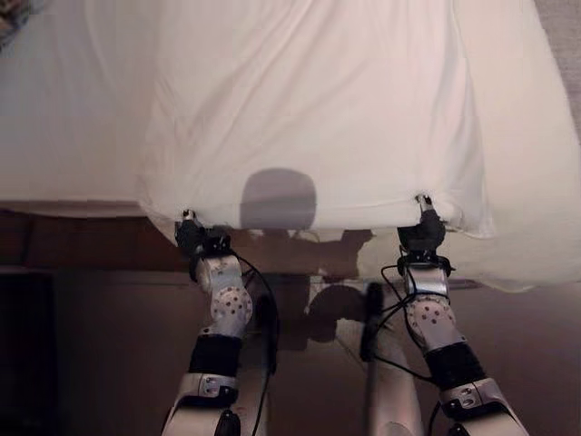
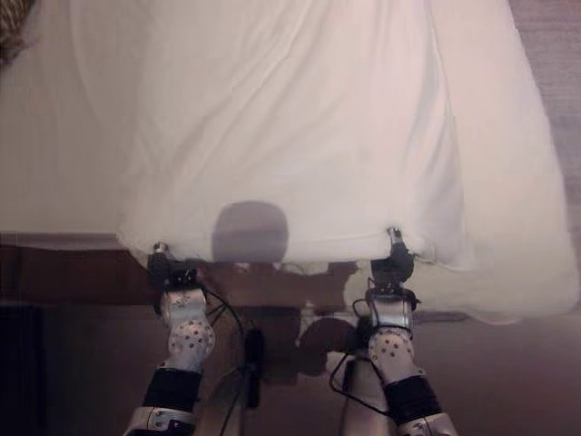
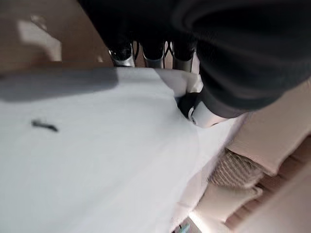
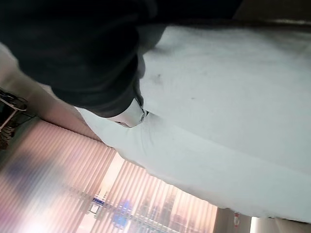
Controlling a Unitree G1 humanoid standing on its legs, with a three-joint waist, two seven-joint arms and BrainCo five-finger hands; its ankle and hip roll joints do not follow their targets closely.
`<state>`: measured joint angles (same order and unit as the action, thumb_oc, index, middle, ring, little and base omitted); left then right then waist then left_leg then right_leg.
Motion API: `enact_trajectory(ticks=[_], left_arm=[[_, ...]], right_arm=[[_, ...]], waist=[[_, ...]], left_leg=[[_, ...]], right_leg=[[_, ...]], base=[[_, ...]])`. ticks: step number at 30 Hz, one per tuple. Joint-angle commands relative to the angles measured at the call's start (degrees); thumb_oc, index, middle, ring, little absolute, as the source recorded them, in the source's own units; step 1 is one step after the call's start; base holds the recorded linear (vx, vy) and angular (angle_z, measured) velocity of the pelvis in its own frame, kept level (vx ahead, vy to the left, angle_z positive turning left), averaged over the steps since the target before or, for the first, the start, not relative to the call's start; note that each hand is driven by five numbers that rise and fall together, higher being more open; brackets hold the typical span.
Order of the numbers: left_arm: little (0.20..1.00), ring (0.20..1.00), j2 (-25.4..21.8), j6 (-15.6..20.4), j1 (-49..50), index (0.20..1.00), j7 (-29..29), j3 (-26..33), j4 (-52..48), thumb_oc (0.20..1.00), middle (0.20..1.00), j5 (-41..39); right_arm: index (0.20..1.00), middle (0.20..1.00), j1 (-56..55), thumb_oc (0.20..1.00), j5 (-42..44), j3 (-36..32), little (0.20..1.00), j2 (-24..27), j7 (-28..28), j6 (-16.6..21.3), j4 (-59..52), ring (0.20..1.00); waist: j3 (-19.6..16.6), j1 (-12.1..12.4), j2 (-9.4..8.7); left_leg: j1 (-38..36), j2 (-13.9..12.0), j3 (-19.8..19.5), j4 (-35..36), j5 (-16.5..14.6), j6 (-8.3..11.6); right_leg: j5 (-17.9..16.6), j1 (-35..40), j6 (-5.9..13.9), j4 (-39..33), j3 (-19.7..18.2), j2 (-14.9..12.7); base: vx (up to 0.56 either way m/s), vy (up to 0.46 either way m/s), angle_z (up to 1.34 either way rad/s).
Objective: Make the bed
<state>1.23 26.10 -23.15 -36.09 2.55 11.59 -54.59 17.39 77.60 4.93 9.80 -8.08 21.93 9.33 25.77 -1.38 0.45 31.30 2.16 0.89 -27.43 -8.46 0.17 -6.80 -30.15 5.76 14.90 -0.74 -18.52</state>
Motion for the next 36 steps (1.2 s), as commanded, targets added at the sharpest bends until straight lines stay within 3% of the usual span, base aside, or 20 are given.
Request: enact_trajectory(ticks=[1,2,4,7,8,9,11,14,17,18,19,21,23,25,27,28,31,32,34,36], left_arm=[[0.2,0.2,-10.6,6.4,6.4,0.2,-3.0,10.3,-6.3,0.2,0.2,6.1],[0.2,0.2,-9.9,5.3,6.5,0.2,-4.6,9.9,-7.1,0.2,0.2,7.1],[0.2,0.2,-9.6,3.7,6.2,0.2,-5.4,9.4,-6.8,0.2,0.2,8.8],[0.2,0.2,-8.3,3.0,6.2,0.2,-6.0,8.3,-5.6,0.2,0.2,9.0],[0.2,0.2,-8.3,3.0,6.3,0.2,-5.9,8.3,-5.5,0.2,0.2,8.9],[0.2,0.2,-7.6,2.2,6.3,0.2,-5.3,7.7,-4.9,0.2,0.2,9.2],[0.2,0.2,-6.1,2.4,7.4,0.2,-4.5,7.6,-4.4,0.2,0.2,7.9],[0.2,0.2,-5.1,2.9,7.9,0.2,-4.0,7.6,-4.7,0.2,0.2,7.0],[0.2,0.2,-5.0,3.1,7.8,0.2,-4.0,7.8,-3.7,0.2,0.2,6.3],[0.2,0.2,-5.0,2.8,8.2,0.2,-3.7,7.9,-3.7,0.2,0.2,6.5],[0.2,0.2,-5.5,2.8,8.4,0.2,-3.6,8.1,-4.0,0.2,0.2,7.1],[0.2,0.2,-6.4,2.9,8.5,0.2,-3.9,8.4,-4.4,0.2,0.2,7.7],[0.2,0.2,-7.3,2.9,8.5,0.2,-4.1,8.7,-4.7,0.2,0.2,8.3],[0.2,0.2,-8.0,2.6,8.5,0.2,-4.5,8.7,-4.6,0.2,0.2,9.0],[0.2,0.2,-8.2,2.5,8.0,0.2,-3.1,7.9,-4.1,0.2,0.2,8.7],[0.2,0.2,-8.4,2.3,7.5,0.2,-2.9,7.3,-3.3,0.2,0.2,9.0],[0.2,0.2,-8.7,2.8,5.9,0.2,-0.7,5.0,-1.7,0.2,0.2,7.4],[0.2,0.2,-8.8,2.9,6.2,0.2,0.1,4.6,-1.9,0.2,0.2,7.3],[0.2,0.2,-8.0,3.1,5.8,0.2,0.7,3.3,-0.3,0.2,0.2,5.9],[0.2,0.2,-7.4,3.5,6.9,0.2,1.2,2.8,0.0,0.2,0.2,4.8]], right_arm=[[0.2,0.2,-5.6,0.2,-1.9,-5.9,0.2,2.0,0.9,5.9,-2.5,0.2],[0.2,0.2,-6.2,0.2,-1.2,-5.6,0.2,1.6,0.8,6.1,-0.5,0.2],[0.2,0.2,-7.4,0.2,-1.5,-5.2,0.2,1.2,1.0,6.2,0.3,0.2],[0.2,0.2,-8.5,0.2,-0.9,-4.8,0.2,1.1,1.3,6.6,1.5,0.2],[0.2,0.2,-8.6,0.2,-0.9,-4.8,0.2,1.2,1.3,6.6,1.5,0.2],[0.2,0.2,-8.9,0.2,-0.9,-4.8,0.2,2.0,1.7,6.2,2.9,0.2],[0.2,0.2,-10.4,0.2,-0.9,-5.1,0.2,2.2,1.6,5.7,3.0,0.2],[0.2,0.2,-9.8,0.2,-1.6,-6.4,0.2,3.8,1.3,5.3,3.5,0.2],[0.2,0.2,-9.5,0.2,-1.8,-6.3,0.2,4.0,1.2,5.0,4.4,0.2],[0.2,0.2,-9.4,0.2,-1.8,-6.0,0.2,4.0,0.9,5.0,4.8,0.2],[0.2,0.2,-8.9,0.2,-1.7,-6.1,0.2,4.1,0.9,5.1,5.4,0.2],[0.2,0.2,-8.7,0.2,-1.2,-5.7,0.2,3.8,1.3,5.1,5.8,0.2],[0.2,0.2,-8.0,0.2,-0.3,-5.4,0.2,3.3,1.6,5.3,6.4,0.2],[0.2,0.2,-7.6,0.2,-0.3,-4.8,0.2,3.0,1.4,5.2,6.4,0.2],[0.2,0.2,-7.3,0.2,-0.2,-4.6,0.2,3.0,1.6,5.3,6.6,0.2],[0.2,0.2,-7.1,0.2,-0.5,-4.4,0.2,2.8,1.5,5.5,6.6,0.2],[0.2,0.2,-7.1,0.2,-0.3,-5.4,0.2,2.1,2.1,6.0,5.9,0.2],[0.2,0.2,-7.4,0.2,-0.2,-5.5,0.2,2.0,2.7,5.9,5.4,0.2],[0.2,0.2,-8.7,0.2,-0.8,-6.0,0.2,1.6,3.0,5.4,4.5,0.2],[0.2,0.2,-8.1,0.2,-2.5,-6.0,0.2,2.0,2.8,4.7,5.1,0.2]], waist=[[-4.1,-0.7,-0.92],[-4.0,-1.4,-1.54],[-3.9,-2.0,-2.27],[-4.4,-3.0,-2.1],[-4.4,-3.0,-2.07],[-4.2,-3.4,-0.63],[-5.0,-4.0,-0.21],[-3.9,-3.3,0.16],[-4.2,-3.0,0.17],[-5.2,-3.7,-0.48],[-5.6,-3.0,-0.99],[-5.9,-2.5,-1.35],[-6.0,-1.8,-1.87],[-6.8,-1.2,-1.64],[-6.6,-1.6,-0.38],[-6.2,-1.7,-0.33],[-5.5,-2.4,-0.32],[-5.6,-2.9,-0.39],[-5.9,-3.6,0.06],[-5.9,-3.8,0.37]], left_leg=[[0.1,1.7,0.8,4.0,1.0,-0.83],[-2.6,3.2,1.9,9.2,2.4,-0.74],[-4.9,5.0,2.2,11.6,3.2,-0.31],[-5.9,6.8,2.0,13.2,4.2,-0.66],[-6.0,6.8,2.1,13.3,4.2,-0.65],[-5.9,7.3,2.0,12.6,4.0,-1.04],[-4.1,7.8,2.6,8.0,3.5,-0.61],[0.2,5.7,3.6,-3.8,7.3,4.5],[0.4,6.3,0.2,-3.8,5.9,3.5],[-0.1,0.9,0.6,-1.2,4.0,1.89],[-0.1,-1.5,-2.9,2.2,5.0,1.76],[-2.9,-4.3,-9.0,11.4,9.5,2.35],[-4.2,-9.5,-14.9,19.5,15.5,3.41],[-6.5,-12.8,-16.0,26.0,18.7,4.67],[-9.4,-14.8,-8.7,28.5,17.5,5.77],[-8.8,-15.0,-7.7,27.9,17.8,6.41],[-4.5,-11.3,-4.9,19.3,14.0,5.75],[-3.6,-9.7,-4.1,15.8,11.0,4.95],[-1.5,-6.1,-1.7,9.3,6.9,3.8],[-1.3,-2.9,0.2,7.9,4.8,1.71]], right_leg=[[1.3,-0.1,1.96,-4.1,0.8,7.3],[5.1,-2.1,0.8,0.6,3.6,13.9],[6.7,-1.6,0.15,2.3,3.1,19.7],[6.6,-1.0,-1.52,1.4,-0.7,23.7],[6.6,-0.9,-1.55,1.3,-0.8,23.8],[6.3,-3.5,-1.8,3.9,-3.9,24.9],[6.7,-1.3,-1.94,2.1,-4.5,23.0],[6.6,1.6,-3.42,0.8,-4.4,22.5],[7.1,2.2,-3.86,1.4,-4.2,22.9],[7.8,2.1,-3.47,1.1,-4.5,21.9],[8.3,2.1,-3.32,1.4,-5.1,21.8],[9.8,1.0,-3.8,3.3,-5.6,22.3],[11.7,0.3,-4.03,6.3,-7.0,22.7],[12.9,-0.5,-3.55,8.6,-7.4,22.7],[14.1,-1.2,-2.27,10.9,-6.7,20.8],[13.6,-1.7,-1.68,10.3,-7.1,20.0],[9.8,0.1,1.53,5.4,-7.6,13.8],[8.2,1.3,2.61,3.2,-8.2,11.4],[4.4,5.2,4.27,-2.7,-8.8,5.7],[-5.8,5.6,4.26,-7.9,-9.1,0.7]], base=[[-0.05,0.32,-0.25],[-0.03,0.244,-0.27],[0.01,0.221,-0.02],[0.02,0.068,0.13],[0.01,0.033,0.01],[0.01,0.016,0.03],[-0.02,-0.001,0.12],[-0.07,-0.064,0.22],[-0.03,-0.061,0.12],[0.02,-0.016,0.06],[0.04,0.001,0.15],[0.04,0.073,0.07],[0.04,0.163,-0.05],[0.05,0.316,-0.03],[0.02,0.44,-0.27],[-0.04,0.48,-0.35],[-0.01,0.522,-0.05],[0.11,0.644,0.42],[0.17,0.664,0.55],[0.15,0.673,0.43]])
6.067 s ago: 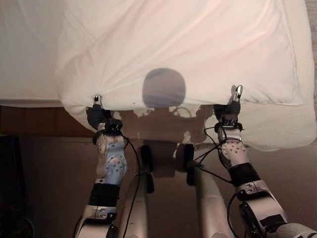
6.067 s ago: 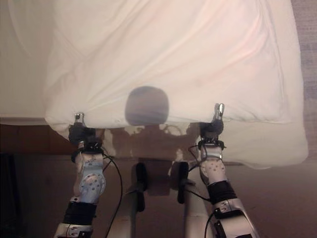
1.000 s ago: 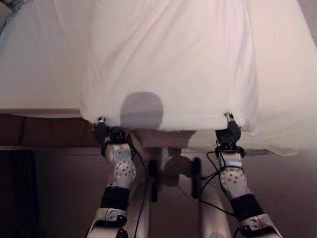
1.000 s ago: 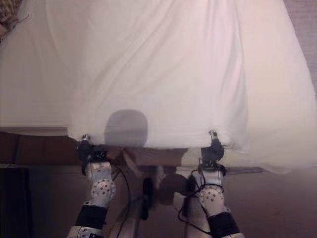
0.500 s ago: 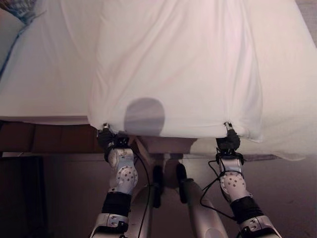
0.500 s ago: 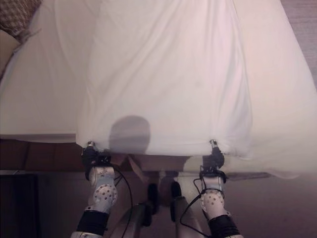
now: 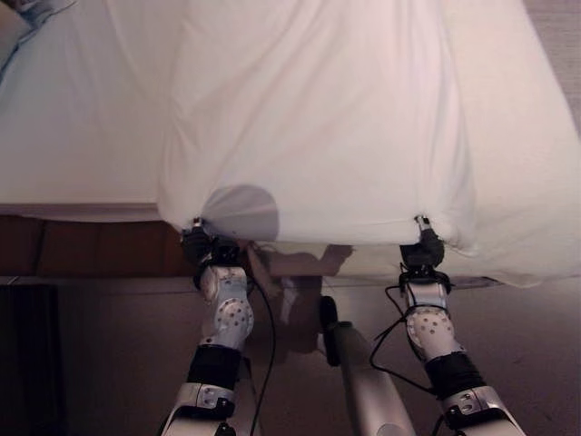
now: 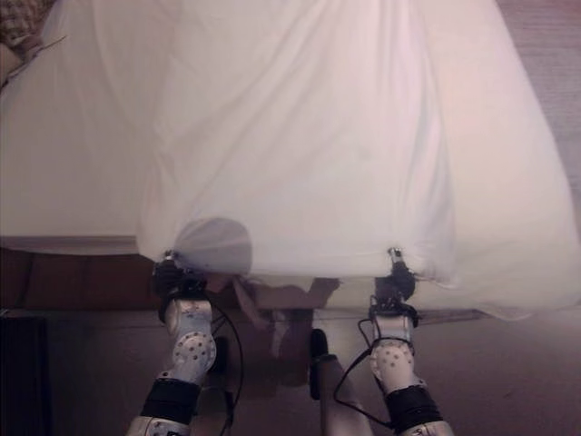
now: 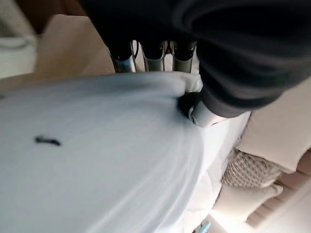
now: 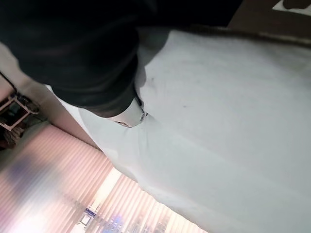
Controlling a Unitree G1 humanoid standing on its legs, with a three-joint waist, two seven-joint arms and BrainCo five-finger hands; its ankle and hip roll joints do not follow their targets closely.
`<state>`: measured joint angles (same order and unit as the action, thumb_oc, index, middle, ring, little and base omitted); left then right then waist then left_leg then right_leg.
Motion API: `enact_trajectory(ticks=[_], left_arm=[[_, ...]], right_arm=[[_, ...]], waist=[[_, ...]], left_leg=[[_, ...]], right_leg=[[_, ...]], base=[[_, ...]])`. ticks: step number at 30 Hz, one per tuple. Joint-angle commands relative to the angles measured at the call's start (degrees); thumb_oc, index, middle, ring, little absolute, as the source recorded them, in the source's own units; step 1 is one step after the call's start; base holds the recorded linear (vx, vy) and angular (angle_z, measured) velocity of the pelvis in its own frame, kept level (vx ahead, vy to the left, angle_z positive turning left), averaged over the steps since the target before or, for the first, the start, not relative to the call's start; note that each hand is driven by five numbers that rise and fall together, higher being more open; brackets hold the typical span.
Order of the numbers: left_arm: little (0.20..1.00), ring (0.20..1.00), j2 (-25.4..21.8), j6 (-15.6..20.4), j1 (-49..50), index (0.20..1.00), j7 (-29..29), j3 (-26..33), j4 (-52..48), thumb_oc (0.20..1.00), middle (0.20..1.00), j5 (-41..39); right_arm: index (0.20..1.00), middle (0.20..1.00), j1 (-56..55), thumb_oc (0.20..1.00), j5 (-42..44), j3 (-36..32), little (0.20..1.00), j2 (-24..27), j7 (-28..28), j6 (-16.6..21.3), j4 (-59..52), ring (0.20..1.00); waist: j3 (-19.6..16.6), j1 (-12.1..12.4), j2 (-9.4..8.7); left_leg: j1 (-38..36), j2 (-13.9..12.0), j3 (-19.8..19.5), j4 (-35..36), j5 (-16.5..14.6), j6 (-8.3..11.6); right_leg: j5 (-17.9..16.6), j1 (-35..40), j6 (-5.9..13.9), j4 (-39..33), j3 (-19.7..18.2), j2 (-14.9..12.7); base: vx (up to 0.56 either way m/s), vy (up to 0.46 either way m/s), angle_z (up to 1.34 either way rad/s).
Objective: Make the bed
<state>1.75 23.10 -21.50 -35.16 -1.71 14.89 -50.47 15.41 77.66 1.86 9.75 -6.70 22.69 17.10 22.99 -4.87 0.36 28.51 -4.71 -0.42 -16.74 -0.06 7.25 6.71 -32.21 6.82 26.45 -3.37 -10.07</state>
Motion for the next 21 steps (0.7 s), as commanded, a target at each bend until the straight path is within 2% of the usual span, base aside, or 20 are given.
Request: enact_trajectory(ticks=[1,2,3,4,5,8,10,12,15,16,18,19,20,21], left_arm=[[0.2,0.2,-8.0,6.5,5.9,0.2,0.0,7.2,-3.5,0.2,0.2,1.0],[0.2,0.2,-7.6,6.4,6.9,0.2,-0.3,7.3,-3.2,0.2,0.2,0.8],[0.2,0.2,-7.2,6.4,7.3,0.2,-1.1,6.9,-2.9,0.2,0.2,1.0],[0.2,0.2,-7.2,6.0,7.3,0.2,-1.8,6.8,-2.1,0.2,0.2,2.7],[0.2,0.2,-7.2,6.0,7.3,0.2,-1.8,6.8,-2.1,0.2,0.2,2.7],[0.2,0.2,-6.4,6.1,7.5,0.2,-2.8,8.4,-1.0,0.2,0.2,2.9],[0.2,0.2,-6.1,5.1,7.7,0.2,-2.9,8.4,-0.7,0.2,0.2,4.4],[0.2,0.2,-5.7,4.6,7.2,0.2,-2.6,7.9,0.2,0.2,0.2,4.7],[0.2,0.2,-5.4,4.6,7.1,0.2,-2.5,7.6,0.4,0.2,0.2,4.8],[0.2,0.2,-4.6,4.5,7.1,0.2,-2.5,7.3,0.4,0.2,0.2,5.6],[0.2,0.2,-3.5,5.1,7.8,0.2,-2.9,8.3,0.8,0.2,0.2,4.7],[0.2,0.2,-3.4,4.9,7.5,0.2,-3.4,8.4,1.4,0.2,0.2,5.3],[0.2,0.2,-3.4,5.1,7.5,0.2,-3.6,8.6,1.8,0.2,0.2,5.2],[0.2,0.2,-3.1,5.4,7.4,0.2,-3.9,9.3,2.8,0.2,0.2,4.7]], right_arm=[[0.2,0.2,-5.8,0.2,-3.3,-2.7,0.2,2.0,1.3,3.8,-2.8,0.2],[0.2,0.2,-5.8,0.2,-3.3,-2.6,0.2,1.7,1.7,3.2,-2.5,0.2],[0.2,0.2,-6.0,0.2,-4.0,-2.3,0.2,1.7,1.5,2.7,-2.0,0.2],[0.2,0.2,-5.9,0.2,-4.6,-1.2,0.2,2.4,2.2,2.1,-0.3,0.2],[0.2,0.2,-5.9,0.2,-4.5,-1.2,0.2,2.4,2.3,2.1,-0.3,0.2],[0.2,0.2,-5.8,0.2,-7.1,0.5,0.2,2.9,3.7,2.0,1.9,0.2],[0.2,0.2,-6.1,0.2,-6.6,0.8,0.2,2.8,5.3,2.0,3.0,0.2],[0.2,0.2,-6.5,0.2,-7.2,1.0,0.2,3.3,6.3,2.2,3.9,0.2],[0.2,0.2,-7.5,0.2,-7.0,1.0,0.2,3.8,6.9,1.9,3.5,0.2],[0.2,0.2,-8.1,0.2,-7.7,0.9,0.2,5.0,7.7,1.4,4.5,0.2],[0.2,0.2,-8.1,0.2,-8.4,1.3,0.2,6.1,8.8,-0.1,5.8,0.2],[0.2,0.2,-8.0,0.2,-8.7,1.3,0.2,6.9,9.0,-0.7,6.7,0.2],[0.2,0.2,-7.9,0.2,-8.6,1.4,0.2,7.3,9.0,-0.9,6.9,0.2],[0.2,0.2,-7.8,0.2,-8.7,1.8,0.2,7.4,8.8,-1.1,8.1,0.2]], waist=[[-3.3,0.2,0.54],[-3.4,0.9,0.47],[-3.5,0.9,0.29],[-3.5,0.4,-0.07],[-3.5,0.4,-0.14],[-2.9,0.8,-1.54],[-2.8,0.5,-1.84],[-2.5,-0.1,-1.72],[-2.4,-0.3,-1.41],[-2.9,-0.6,-0.56],[-3.1,-0.3,0.18],[-2.4,0.4,0.35],[-2.2,0.6,0.45],[-2.4,0.4,0.32]], left_leg=[[1.3,4.5,2.7,-2.3,-3.9,-6.14],[0.5,4.3,4.2,-2.2,-4.9,-6.33],[0.3,4.7,5.1,-2.1,-4.8,-6.64],[-1.5,6.2,5.9,-0.5,-5.2,-7.23],[-1.5,6.2,6.0,-0.4,-5.0,-7.23],[-5.6,8.4,8.6,4.8,-3.9,-7.46],[-7.1,9.4,8.7,6.6,-3.4,-7.15],[-8.1,10.2,8.2,6.2,-3.5,-7.42],[-7.7,10.4,8.1,5.3,-3.9,-7.51],[-5.9,10.5,7.9,3.4,-3.7,-7.24],[-2.9,9.3,10.5,-2.4,-1.4,-4.27],[-0.8,9.4,9.5,-5.6,1.2,-2.22],[-0.4,10.0,8.5,-6.1,1.3,-1.65],[-0.4,10.1,7.8,-5.9,0.4,-2.23]], right_leg=[[-20.9,7.5,2.64,-21.8,-4.1,-9.2],[-21.1,8.0,2.71,-23.9,0.7,-10.6],[-18.5,8.7,2.12,-23.2,4.4,-9.7],[-12.4,8.3,0.84,-19.5,5.1,-3.6],[-12.3,8.1,0.81,-19.2,5.0,-3.7],[-7.9,5.5,-0.77,-15.1,8.9,5.9],[-7.8,4.8,-1.14,-15.4,8.6,8.9],[-7.8,4.4,-2.14,-15.0,5.1,12.2],[-7.7,5.3,-2.63,-15.8,4.5,11.6],[-8.9,5.8,-2.79,-18.2,3.0,11.3],[-9.9,8.5,-2.63,-21.7,3.4,9.8],[-9.7,9.0,-3.22,-21.5,3.5,10.0],[-9.8,8.8,-3.6,-20.9,3.6,10.2],[-9.6,8.3,-3.79,-20.1,3.7,10.3]], base=[[0.12,0.622,0.12],[0.09,0.54,-0.27],[0.08,0.595,-0.95],[0.03,0.418,-0.99],[0.03,0.381,-0.78],[0.02,0.225,-0.36],[0.05,0.079,-0.42],[0.05,-0.018,-0.03],[0.01,-0.039,0.26],[-0.03,-0.095,0.35],[-0.07,-0.152,0.2],[-0.08,-0.136,0.13],[-0.06,-0.108,0.21],[-0.03,-0.059,0.22]])
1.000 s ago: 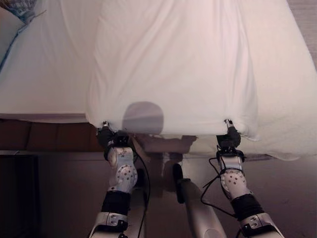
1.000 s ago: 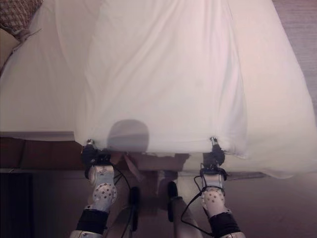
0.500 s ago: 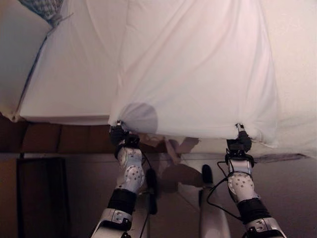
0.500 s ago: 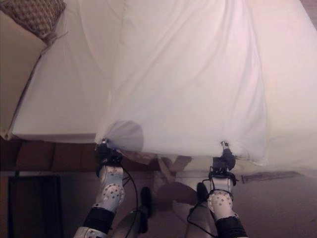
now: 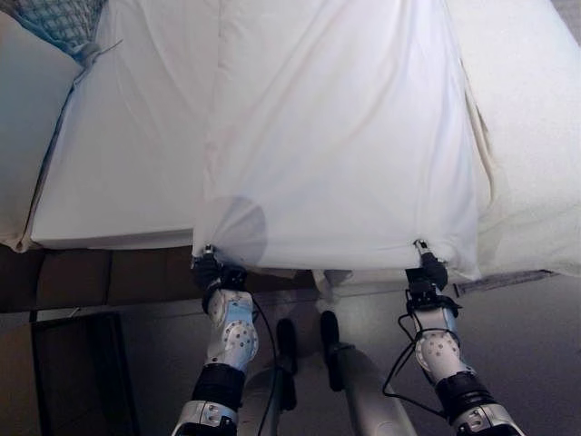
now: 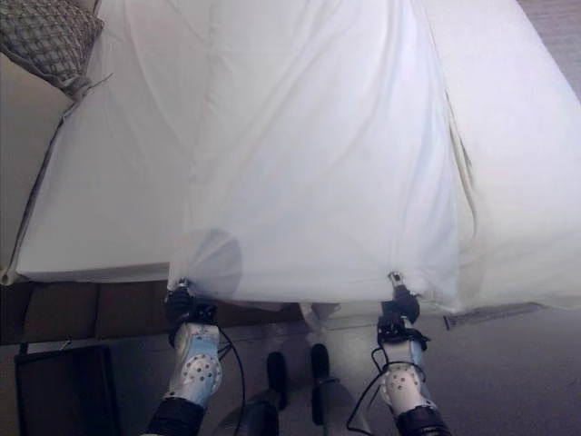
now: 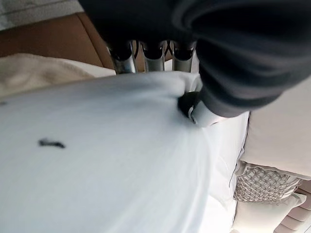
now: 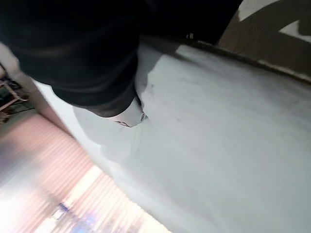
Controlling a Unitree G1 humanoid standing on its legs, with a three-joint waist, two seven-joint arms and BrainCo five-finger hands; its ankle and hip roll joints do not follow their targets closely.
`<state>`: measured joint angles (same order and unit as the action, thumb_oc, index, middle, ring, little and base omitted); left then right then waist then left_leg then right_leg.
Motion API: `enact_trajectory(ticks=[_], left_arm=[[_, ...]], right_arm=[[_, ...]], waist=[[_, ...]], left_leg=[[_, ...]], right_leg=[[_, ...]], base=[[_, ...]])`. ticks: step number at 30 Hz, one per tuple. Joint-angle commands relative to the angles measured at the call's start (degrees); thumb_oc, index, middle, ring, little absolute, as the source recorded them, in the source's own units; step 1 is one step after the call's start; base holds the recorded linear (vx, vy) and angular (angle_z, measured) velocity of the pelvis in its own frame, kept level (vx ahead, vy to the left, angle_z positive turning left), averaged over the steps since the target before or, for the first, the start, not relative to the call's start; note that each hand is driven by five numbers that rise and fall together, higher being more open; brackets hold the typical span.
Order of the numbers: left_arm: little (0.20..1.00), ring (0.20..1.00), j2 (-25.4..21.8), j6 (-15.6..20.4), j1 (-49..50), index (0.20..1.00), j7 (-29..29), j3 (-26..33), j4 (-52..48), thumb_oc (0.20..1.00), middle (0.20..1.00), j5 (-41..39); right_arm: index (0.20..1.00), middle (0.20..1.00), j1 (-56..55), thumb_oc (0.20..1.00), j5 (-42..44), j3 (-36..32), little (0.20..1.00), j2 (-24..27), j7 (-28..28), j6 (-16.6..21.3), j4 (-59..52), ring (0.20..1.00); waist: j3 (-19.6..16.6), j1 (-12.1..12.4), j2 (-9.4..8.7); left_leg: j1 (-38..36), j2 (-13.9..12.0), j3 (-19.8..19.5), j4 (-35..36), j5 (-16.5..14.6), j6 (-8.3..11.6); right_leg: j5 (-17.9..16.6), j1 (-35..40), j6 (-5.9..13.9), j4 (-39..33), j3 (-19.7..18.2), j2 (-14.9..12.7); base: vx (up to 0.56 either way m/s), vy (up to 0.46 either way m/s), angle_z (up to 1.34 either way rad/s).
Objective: Make the bed
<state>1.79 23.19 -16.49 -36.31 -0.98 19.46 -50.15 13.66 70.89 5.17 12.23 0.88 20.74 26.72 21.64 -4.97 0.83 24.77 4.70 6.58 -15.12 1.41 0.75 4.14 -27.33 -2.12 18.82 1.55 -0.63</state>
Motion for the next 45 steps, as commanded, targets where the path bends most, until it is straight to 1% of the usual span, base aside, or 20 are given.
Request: enact_trajectory(ticks=[1,2,4,5,7,9,11,13,16,17,18,26,32,33,34,35,36,37,41,45], left_arm=[[0.2,0.2,-2.9,5.2,2.6,0.2,-2.9,9.2,-0.5,0.2,0.2,3.7],[0.2,0.2,-3.1,5.4,2.5,0.2,-3.2,9.9,1.0,0.2,0.2,3.2],[0.2,0.2,-3.9,4.9,2.3,0.2,-3.9,10.5,3.9,0.2,0.2,3.9],[0.2,0.2,-4.1,5.0,1.4,0.2,-4.4,11.3,6.6,0.2,0.2,3.2],[0.2,0.2,-5.0,3.6,-0.6,0.2,-4.4,11.9,13.9,0.2,0.2,2.2],[0.2,0.2,-5.6,2.6,-2.3,0.2,-2.4,12.7,22.9,0.2,0.2,-0.5],[0.2,0.2,-5.8,2.1,-4.0,0.2,-1.6,12.2,26.6,0.2,0.2,-1.4],[0.2,0.2,-6.5,0.0,-6.1,0.2,1.2,11.2,32.9,0.2,0.2,-1.7],[0.2,0.2,-7.3,-3.9,-6.2,0.2,5.2,11.1,42.0,0.2,0.2,-1.3],[0.2,0.2,-7.4,-6.7,-6.3,0.2,7.3,10.8,45.8,0.2,0.2,-1.8],[0.2,0.2,-7.6,-7.2,-6.5,0.2,7.3,11.1,47.9,0.2,0.2,-2.1],[0.2,0.2,-8.8,-14.6,-6.4,0.2,12.3,9.4,56.0,0.2,0.2,1.4],[0.2,0.2,-9.0,-16.7,-5.9,0.2,13.3,8.4,57.9,0.2,0.2,3.4],[0.2,0.2,-9.0,-17.2,-5.8,0.2,13.2,7.9,57.9,0.2,0.2,4.2],[0.2,0.2,-8.9,-17.8,-5.9,0.2,13.4,7.3,58.1,0.2,0.2,4.9],[0.2,0.2,-9.0,-18.2,-5.9,0.2,14.0,7.1,58.4,0.2,0.2,5.4],[0.489,0.489,-9.1,-18.4,-5.9,0.489,14.5,6.6,58.5,0.489,0.489,5.8],[1.0,1.0,-9.1,-19.1,-5.7,1.0,15.5,5.6,58.7,1.0,1.0,7.5],[1.0,1.0,-9.1,-19.4,-5.1,1.0,17.2,4.4,58.4,1.0,1.0,8.3],[1.0,1.0,-9.1,-21.1,-2.4,1.0,22.3,0.9,59.0,1.0,1.0,14.0]], right_arm=[[0.2,0.2,-5.9,0.2,-2.1,-1.3,0.2,4.8,0.9,0.7,-0.2,0.2],[0.2,0.2,-5.2,0.2,-1.8,-0.9,0.2,4.5,0.5,0.7,1.5,0.2],[0.2,0.2,-4.1,0.2,-1.5,-0.5,0.2,4.1,0.8,-0.1,4.5,0.2],[0.2,0.2,-3.4,0.2,-1.5,0.0,0.2,3.9,0.9,-0.7,6.6,0.2],[0.2,0.2,-2.4,0.2,-1.6,0.6,0.2,3.5,1.0,-2.0,10.8,0.2],[0.2,0.2,-0.2,0.2,-4.1,2.4,0.2,3.1,0.6,-4.2,17.3,0.2],[0.2,0.2,1.5,0.2,-5.2,3.1,0.2,2.9,0.3,-5.2,20.3,0.2],[0.2,0.2,3.1,0.2,-6.7,3.9,0.2,2.9,2.0,-8.0,24.6,0.2],[0.2,0.2,4.3,0.2,-10.2,4.7,0.2,1.6,2.2,-10.3,31.7,0.2],[0.2,0.2,5.0,0.2,-11.9,4.8,0.2,1.4,1.9,-11.8,35.3,0.2],[0.2,0.2,5.3,0.2,-13.6,5.1,0.2,0.5,1.6,-12.7,37.9,0.2],[0.2,0.2,5.7,0.2,-22.1,5.6,0.2,-0.4,1.6,-16.9,45.5,0.2],[0.2,0.2,4.9,0.2,-26.3,4.9,0.2,-0.3,1.2,-18.7,48.5,0.2],[0.416,0.416,4.9,0.416,-26.7,4.8,0.416,-0.4,0.9,-19.0,49.0,0.416],[0.501,0.501,4.9,0.501,-26.9,4.6,0.501,-0.3,0.9,-19.3,49.3,0.501],[0.937,0.937,4.9,0.937,-27.2,4.7,0.937,-0.3,1.2,-19.7,49.6,0.937],[1.0,1.0,4.9,1.0,-27.6,4.7,1.0,-0.3,1.2,-19.8,49.9,1.0],[1.0,1.0,4.9,1.0,-28.5,4.7,1.0,-0.2,1.3,-20.2,50.4,1.0],[1.0,1.0,4.6,1.0,-28.9,4.4,1.0,-0.4,1.1,-20.2,50.7,1.0],[1.0,1.0,3.0,1.0,-29.9,2.9,1.0,0.3,2.5,-21.0,52.3,1.0]], waist=[[-1.4,0.2,-0.2],[-1.6,0.3,-0.62],[-1.7,0.9,-1.1],[-1.6,1.0,-1.34],[-1.1,0.8,-1.11],[-1.2,1.2,0.18],[-0.7,1.2,0.37],[0.0,1.2,0.01],[0.0,1.3,-0.44],[-0.1,1.3,-0.52],[-0.5,1.2,-0.57],[-1.3,0.9,-0.19],[-1.7,0.7,0.02],[-1.7,0.6,0.06],[-1.7,0.6,0.14],[-1.7,0.6,0.18],[-1.8,0.5,0.2],[-1.8,0.5,0.24],[-1.8,0.4,0.26],[-2.3,0.5,0.52]], left_leg=[[2.8,-0.6,1.2,-6.2,-2.2,3.23],[2.7,-2.5,0.6,-4.8,-2.9,2.51],[3.0,-5.4,-3.3,-0.4,-1.6,1.81],[3.0,-7.0,-5.6,3.3,1.3,2.26],[2.4,-10.2,-6.8,8.7,5.5,3.37],[-1.1,-13.1,-5.2,16.7,7.1,4.45],[-1.1,-12.8,-3.1,17.3,7.0,4.71],[-0.1,-11.1,-2.4,14.1,5.8,4.56],[0.9,-10.1,-1.4,10.9,4.6,4.18],[0.7,-9.9,-1.0,10.1,3.8,4.03],[0.7,-9.7,-0.6,10.1,3.8,4.03],[-0.6,-9.2,-0.3,11.0,3.4,3.91],[-1.2,-9.1,-0.5,10.1,2.6,3.69],[-1.4,-9.1,-0.5,10.2,2.6,3.66],[-1.4,-9.1,-0.6,10.2,2.6,3.65],[-1.6,-9.1,-0.6,10.3,2.6,3.65],[-1.8,-9.0,-0.7,10.4,2.6,3.6],[-2.0,-9.0,-0.7,10.5,2.6,3.55],[-2.2,-8.9,-0.9,10.3,2.4,3.43],[-2.9,-8.7,-1.2,10.3,2.1,3.15]], right_leg=[[-6.7,3.1,5.21,-12.0,-1.1,0.8],[-5.9,2.8,5.19,-11.3,-1.6,0.8],[-5.5,2.1,5.31,-10.7,-2.5,0.6],[-5.4,1.0,5.25,-9.7,-2.6,0.6],[-4.1,-0.2,5.2,-7.8,-2.5,0.8],[-3.3,-3.1,5.95,-5.0,-1.8,1.0],[-4.0,-4.6,6.45,-4.3,-1.9,0.2],[-5.0,-4.8,7.43,-5.0,-2.4,-1.0],[-5.7,-3.6,7.71,-6.3,-2.8,-2.3],[-5.7,-2.6,7.87,-7.1,-3.0,-2.7],[-6.4,-2.1,8.03,-8.4,-3.2,-3.1],[-7.2,-0.2,8.45,-11.0,-3.4,-4.1],[-6.7,0.4,8.43,-10.1,-3.3,-4.3],[-6.6,0.5,8.47,-10.1,-3.2,-4.4],[-6.6,0.6,8.48,-10.0,-3.1,-4.5],[-6.6,0.8,8.49,-10.1,-3.1,-4.5],[-6.6,0.9,8.51,-10.2,-3.1,-4.5],[-6.7,1.1,8.55,-10.3,-3.0,-4.5],[-6.7,1.5,8.59,-10.3,-2.9,-4.6],[-6.6,2.4,8.8,-10.5,-2.8,-4.9]], base=[[-0.01,-0.042,0.16],[0.0,0.0,0.0],[0.0,0.021,-0.05],[0.0,0.045,-0.04],[0.0,0.09,-0.03],[0.02,0.241,-0.06],[-0.05,0.207,-0.32],[-0.03,0.234,-0.57],[0.07,0.187,-0.24],[0.09,0.184,0.42],[0.08,0.132,0.43],[0.05,0.057,0.02],[0.01,0.008,-0.01],[0.0,0.0,0.0],[0.0,0.0,0.0],[0.0,0.0,0.0],[0.01,0.0,0.03],[0.02,-0.002,0.03],[0.0,0.0,0.0],[0.0,0.0,0.0]])
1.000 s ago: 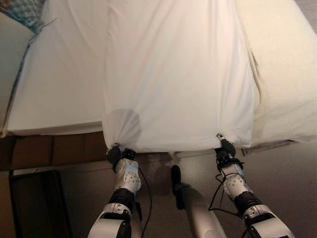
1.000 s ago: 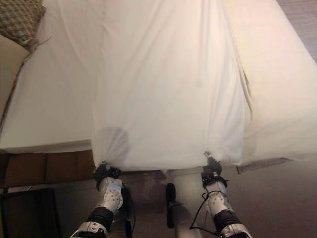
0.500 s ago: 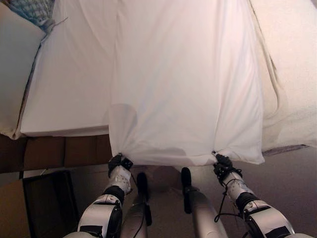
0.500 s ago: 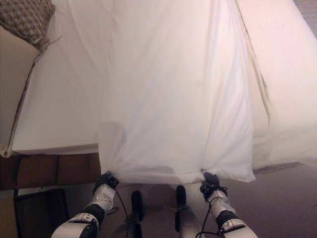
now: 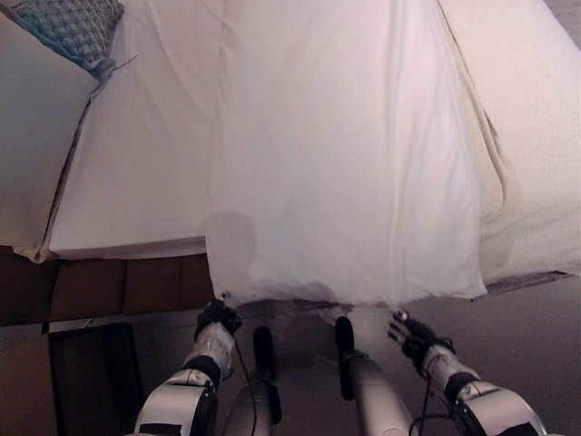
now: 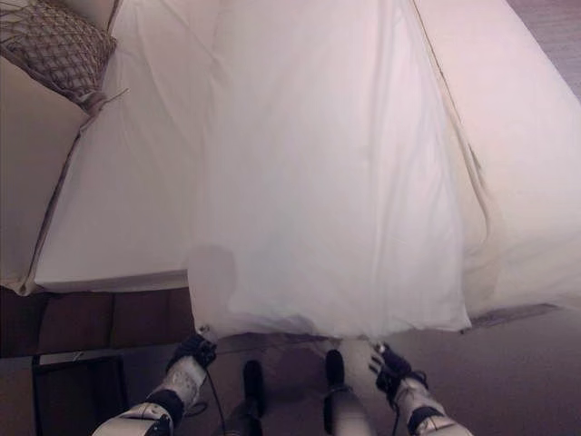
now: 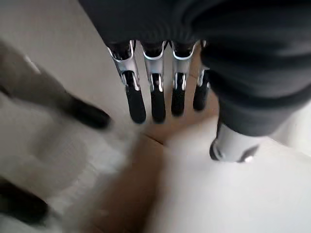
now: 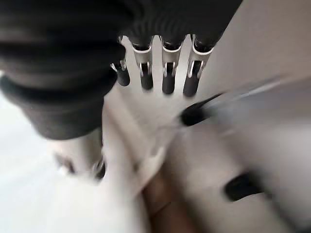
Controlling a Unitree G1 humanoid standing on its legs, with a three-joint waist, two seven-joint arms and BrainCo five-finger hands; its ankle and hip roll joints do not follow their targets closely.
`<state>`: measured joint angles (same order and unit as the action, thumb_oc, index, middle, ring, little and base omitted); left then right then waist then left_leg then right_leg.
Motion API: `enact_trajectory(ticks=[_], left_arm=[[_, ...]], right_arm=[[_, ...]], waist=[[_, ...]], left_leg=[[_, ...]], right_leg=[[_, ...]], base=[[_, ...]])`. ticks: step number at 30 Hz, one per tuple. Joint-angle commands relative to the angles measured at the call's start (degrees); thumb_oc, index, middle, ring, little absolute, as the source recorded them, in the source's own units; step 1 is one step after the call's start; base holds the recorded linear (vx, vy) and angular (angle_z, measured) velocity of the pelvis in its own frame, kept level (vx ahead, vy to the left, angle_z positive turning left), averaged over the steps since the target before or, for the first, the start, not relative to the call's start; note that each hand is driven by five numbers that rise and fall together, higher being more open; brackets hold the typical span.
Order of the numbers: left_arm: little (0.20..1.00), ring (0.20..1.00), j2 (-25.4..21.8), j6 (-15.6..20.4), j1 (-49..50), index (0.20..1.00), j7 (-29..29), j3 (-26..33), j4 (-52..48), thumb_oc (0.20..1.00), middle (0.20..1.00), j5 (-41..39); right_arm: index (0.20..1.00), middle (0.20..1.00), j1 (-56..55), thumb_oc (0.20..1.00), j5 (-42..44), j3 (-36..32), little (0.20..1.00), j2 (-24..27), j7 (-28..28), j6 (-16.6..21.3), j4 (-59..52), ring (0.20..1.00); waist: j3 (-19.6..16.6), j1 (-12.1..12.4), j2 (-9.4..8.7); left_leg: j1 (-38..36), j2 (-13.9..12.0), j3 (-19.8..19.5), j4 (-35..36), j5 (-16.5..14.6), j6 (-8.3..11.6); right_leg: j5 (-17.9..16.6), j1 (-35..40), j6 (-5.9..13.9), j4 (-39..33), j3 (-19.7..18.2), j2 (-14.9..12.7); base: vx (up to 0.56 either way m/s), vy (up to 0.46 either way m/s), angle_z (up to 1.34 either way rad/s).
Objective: Make the bed
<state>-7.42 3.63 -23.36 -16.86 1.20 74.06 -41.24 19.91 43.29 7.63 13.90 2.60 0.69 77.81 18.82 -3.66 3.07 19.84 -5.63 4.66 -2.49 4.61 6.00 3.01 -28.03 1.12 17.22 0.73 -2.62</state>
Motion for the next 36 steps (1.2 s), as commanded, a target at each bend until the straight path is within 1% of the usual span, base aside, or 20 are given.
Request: enact_trajectory(ticks=[1,5,6,7,10,11,13,14,15,16,17,19,20,22,24,26,27,30,32,36], left_arm=[[1.0,1.0,0.1,-1.5,4.5,1.0,2.9,-1.3,4.4,1.0,1.0,5.1],[1.0,1.0,0.3,-0.5,6.8,1.0,2.7,-4.9,2.8,1.0,1.0,11.3],[1.0,1.0,0.3,-0.5,6.8,1.0,2.7,-4.9,2.8,1.0,1.0,11.4],[1.0,1.0,0.2,0.0,7.9,1.0,1.6,-8.0,0.8,1.0,1.0,16.7],[1.0,1.0,-0.3,0.4,9.4,1.0,-1.1,-13.1,-3.2,1.0,1.0,25.9],[1.0,1.0,-1.0,1.0,10.2,1.0,-2.9,-14.9,-7.7,1.0,1.0,28.8],[1.0,1.0,-4.4,2.3,13.2,1.0,-2.4,-17.0,-19.2,1.0,1.0,33.3],[1.0,1.0,-4.4,2.3,13.2,1.0,-2.4,-17.0,-19.2,1.0,1.0,33.3],[1.0,1.0,-6.5,3.7,14.2,1.0,-0.5,-17.7,-23.5,1.0,1.0,35.4],[1.0,1.0,-6.5,3.7,14.2,1.0,-0.5,-17.7,-23.5,1.0,1.0,35.4],[1.0,1.0,-7.9,5.5,13.4,1.0,2.0,-18.4,-25.5,1.0,1.0,36.1],[1.0,1.0,-9.2,7.9,12.6,1.0,6.9,-20.1,-28.9,1.0,1.0,34.3],[1.0,1.0,-10.7,9.3,12.1,1.0,11.2,-22.0,-32.6,1.0,1.0,32.7],[1.0,1.0,-12.0,10.5,11.1,1.0,17.1,-24.5,-36.4,1.0,1.0,28.3],[1.0,1.0,-13.4,10.9,8.3,1.0,24.2,-28.0,-41.1,1.0,1.0,23.2],[1.0,1.0,-13.4,9.4,5.5,1.0,29.0,-30.3,-42.9,1.0,1.0,17.9],[1.0,1.0,-14.5,9.1,2.0,1.0,31.6,-33.0,-44.8,1.0,1.0,18.6],[1.0,1.0,-14.3,7.8,-4.8,1.0,34.8,-36.0,-45.8,1.0,1.0,15.8],[1.0,1.0,-13.0,7.0,-8.9,1.0,36.7,-36.2,-44.5,1.0,1.0,12.1],[1.0,1.0,-13.7,6.2,-16.4,1.0,40.9,-37.4,-42.3,1.0,1.0,9.4]], right_arm=[[1.0,1.0,-3.3,1.0,-2.3,0.5,1.0,-1.4,0.8,-0.9,1.2,1.0],[1.0,1.0,-4.8,1.0,-3.5,-0.2,1.0,-0.8,1.2,-0.9,1.7,1.0],[1.0,1.0,-4.8,1.0,-3.5,-0.2,1.0,-0.8,1.2,-0.9,1.7,1.0],[1.0,1.0,-5.7,1.0,-3.8,-0.2,1.0,-0.6,1.2,-0.3,1.0,1.0],[1.0,1.0,-6.3,1.0,-4.7,1.0,1.0,-0.1,1.3,1.1,-1.4,1.0],[1.0,1.0,-6.5,1.0,-5.9,2.0,1.0,-0.2,1.2,1.9,-3.3,1.0],[1.0,1.0,-8.1,1.0,-7.8,4.7,1.0,0.7,2.5,4.2,-10.9,1.0],[1.0,1.0,-8.1,1.0,-7.8,4.7,1.0,0.7,2.5,4.2,-10.9,1.0],[1.0,1.0,-8.9,1.0,-6.9,5.7,1.0,1.9,3.0,6.4,-16.6,1.0],[1.0,1.0,-8.9,1.0,-6.9,5.7,1.0,1.9,3.0,6.4,-16.6,1.0],[1.0,1.0,-8.7,1.0,-3.8,6.9,1.0,2.5,4.3,7.8,-22.6,1.0],[1.0,1.0,-8.4,1.0,-3.5,8.3,1.0,4.0,5.7,9.0,-28.1,1.0],[1.0,1.0,-8.1,1.0,-3.0,9.4,1.0,5.6,7.4,9.3,-32.3,1.0],[1.0,1.0,-7.0,1.0,-2.0,11.4,1.0,7.2,9.2,9.6,-36.2,1.0],[1.0,1.0,-4.2,1.0,-0.1,13.6,1.0,9.2,13.1,8.5,-38.4,1.0],[1.0,1.0,-1.5,1.0,1.2,16.2,1.0,10.4,16.7,7.3,-38.7,1.0],[1.0,1.0,1.3,1.0,1.2,17.8,1.0,11.9,19.5,6.2,-38.4,1.0],[1.0,1.0,6.5,1.0,2.0,20.1,1.0,11.9,21.7,5.5,-37.9,1.0],[1.0,1.0,9.6,1.0,2.6,20.4,1.0,11.4,22.4,5.0,-38.0,1.0],[1.0,1.0,15.8,1.0,6.2,20.5,1.0,10.3,24.6,3.3,-36.5,1.0]], waist=[[0.5,-0.8,-1.72],[0.2,-0.4,-1.47],[0.2,-0.4,-1.46],[0.2,-0.1,-1.3],[0.5,0.2,-1.07],[0.6,0.4,-0.97],[1.0,0.7,-0.89],[0.9,0.7,-0.89],[1.1,0.7,-0.99],[1.1,0.7,-0.99],[1.1,0.6,-1.32],[1.1,0.4,-1.62],[1.2,0.2,-1.69],[1.1,0.1,-1.76],[1.1,0.0,-1.66],[1.2,0.0,-1.53],[1.5,0.0,-1.45],[2.3,-0.2,-1.34],[3.0,-0.4,-1.41],[3.8,-0.5,-1.55]], left_leg=[[2.0,1.6,0.7,-2.4,-1.1,-2.09],[1.6,1.8,0.0,-2.1,-1.1,-2.25],[1.6,1.8,0.0,-2.1,-1.1,-2.25],[1.5,1.9,-0.3,-1.8,-0.9,-2.21],[1.4,1.9,-0.7,-1.2,-0.5,-2.14],[1.4,2.0,-0.8,-1.1,-0.4,-2.08],[1.5,2.0,-1.2,-1.0,-0.2,-1.97],[1.6,2.0,-1.2,-1.0,-0.2,-1.97],[1.6,2.0,-1.4,-1.1,0.0,-1.85],[1.6,2.0,-1.4,-1.1,0.0,-1.85],[1.7,1.9,-1.3,-1.1,0.0,-1.75],[1.9,1.9,-1.2,-1.3,-0.1,-1.69],[2.1,1.9,-1.1,-1.5,-0.3,-1.69],[2.3,2.0,-0.9,-1.6,-0.3,-1.72],[2.8,2.1,-0.7,-1.8,-0.4,-1.76],[3.3,2.2,-0.7,-2.0,-0.4,-1.76],[4.0,2.2,-0.7,-2.8,-0.6,-1.77],[6.0,2.2,-0.6,-4.5,-0.9,-1.67],[7.9,2.3,-0.6,-6.3,-1.1,-1.61],[11.7,2.0,-0.6,-8.7,-1.4,-1.72]], right_leg=[[-5.5,3.1,5.55,-8.9,-1.9,-2.9],[-5.4,4.0,5.72,-9.3,-1.3,-3.2],[-5.4,4.1,5.72,-9.3,-1.3,-3.2],[-5.5,4.4,5.83,-9.6,-1.0,-3.3],[-5.7,4.7,6.03,-10.2,-0.5,-3.5],[-5.8,4.8,6.1,-10.3,-0.3,-3.6],[-5.7,4.9,6.25,-10.5,0.1,-3.6],[-5.7,4.9,6.25,-10.5,0.1,-3.6],[-5.6,4.8,6.28,-10.4,0.3,-3.7],[-5.6,4.8,6.28,-10.4,0.3,-3.7],[-5.4,4.7,6.26,-10.2,0.2,-3.6],[-5.3,4.3,6.26,-10.0,0.0,-3.5],[-5.3,4.0,6.31,-10.0,-0.2,-3.4],[-5.3,3.6,6.35,-9.8,-0.4,-3.4],[-5.4,2.9,6.41,-9.4,-0.6,-3.4],[-5.4,2.0,6.37,-9.1,-0.6,-3.4],[-5.3,1.2,6.38,-8.3,-0.7,-3.4],[-5.0,-1.1,6.13,-6.1,-0.8,-3.2],[-4.7,-2.8,5.96,-4.8,-0.8,-3.0],[-4.8,-6.6,5.88,-2.7,-1.2,-2.8]], base=[[0.0,0.0,0.0],[0.0,-0.004,0.01],[0.0,-0.018,0.1],[0.0,-0.019,0.11],[-0.01,-0.024,0.11],[-0.01,-0.025,0.14],[-0.01,-0.02,0.09],[-0.01,-0.016,0.04],[0.0,-0.009,0.04],[-0.01,-0.011,0.06],[-0.01,-0.006,0.05],[-0.01,-0.003,0.02],[0.0,0.0,0.0],[0.0,0.0,0.0],[0.0,0.0,0.0],[-0.02,0.002,-0.02],[-0.05,0.0,-0.05],[-0.06,-0.007,-0.03],[-0.07,-0.019,0.02],[-0.06,-0.012,0.0]])
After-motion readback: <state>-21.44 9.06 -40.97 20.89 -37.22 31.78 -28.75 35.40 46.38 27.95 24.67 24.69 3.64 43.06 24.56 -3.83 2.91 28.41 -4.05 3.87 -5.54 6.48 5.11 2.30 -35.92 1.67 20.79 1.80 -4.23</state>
